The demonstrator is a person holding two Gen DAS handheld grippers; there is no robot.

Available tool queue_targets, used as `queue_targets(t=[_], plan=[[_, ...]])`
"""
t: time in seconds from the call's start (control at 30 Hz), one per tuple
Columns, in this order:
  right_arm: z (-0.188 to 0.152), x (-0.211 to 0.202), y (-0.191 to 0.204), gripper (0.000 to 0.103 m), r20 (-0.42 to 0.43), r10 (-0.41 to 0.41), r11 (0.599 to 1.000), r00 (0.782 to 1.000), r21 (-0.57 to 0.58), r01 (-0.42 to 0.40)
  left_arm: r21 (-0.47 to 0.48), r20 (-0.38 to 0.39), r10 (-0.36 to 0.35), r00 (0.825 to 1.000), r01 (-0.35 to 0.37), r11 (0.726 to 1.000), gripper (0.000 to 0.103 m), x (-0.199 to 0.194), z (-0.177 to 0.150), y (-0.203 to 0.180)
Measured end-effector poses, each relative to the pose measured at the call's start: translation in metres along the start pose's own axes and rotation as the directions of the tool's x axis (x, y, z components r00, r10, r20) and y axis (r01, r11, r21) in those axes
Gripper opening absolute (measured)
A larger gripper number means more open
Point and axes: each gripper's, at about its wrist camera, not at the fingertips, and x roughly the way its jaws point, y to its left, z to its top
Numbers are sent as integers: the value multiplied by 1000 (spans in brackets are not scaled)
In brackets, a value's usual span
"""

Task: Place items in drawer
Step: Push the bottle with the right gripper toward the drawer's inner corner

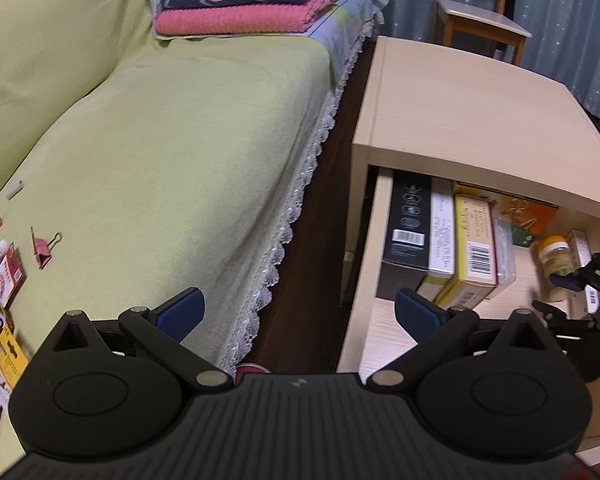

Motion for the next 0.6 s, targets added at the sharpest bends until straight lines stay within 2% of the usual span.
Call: queue_targets(t=[0.1,0.17,0.4,0.47,0.6], plan=[[-4,-3,2,24,-3,-48,995,999,-87,48,-8,-9,1,1000,-1,1000,102,2,0,1],[-5,-1,0,24,-9,-69,992,998,-105,68,-5,-6,-3,1000,3,1000,102,1,-1,0],[-3,19,-11,24,-38,-172,982,984,-85,169,-5,-12,0,1000,0,1000,102,0,-3,0],[-3,18,-16,24,-35,-176,984,984,-42,174,-7,-12,4,1000,-4,1000,102,0,-4,2],[-9,-5,-14,24,-3,-129,991,992,-30,129,-19,-16,9,1000,-10,1000,102,1,-4,5]])
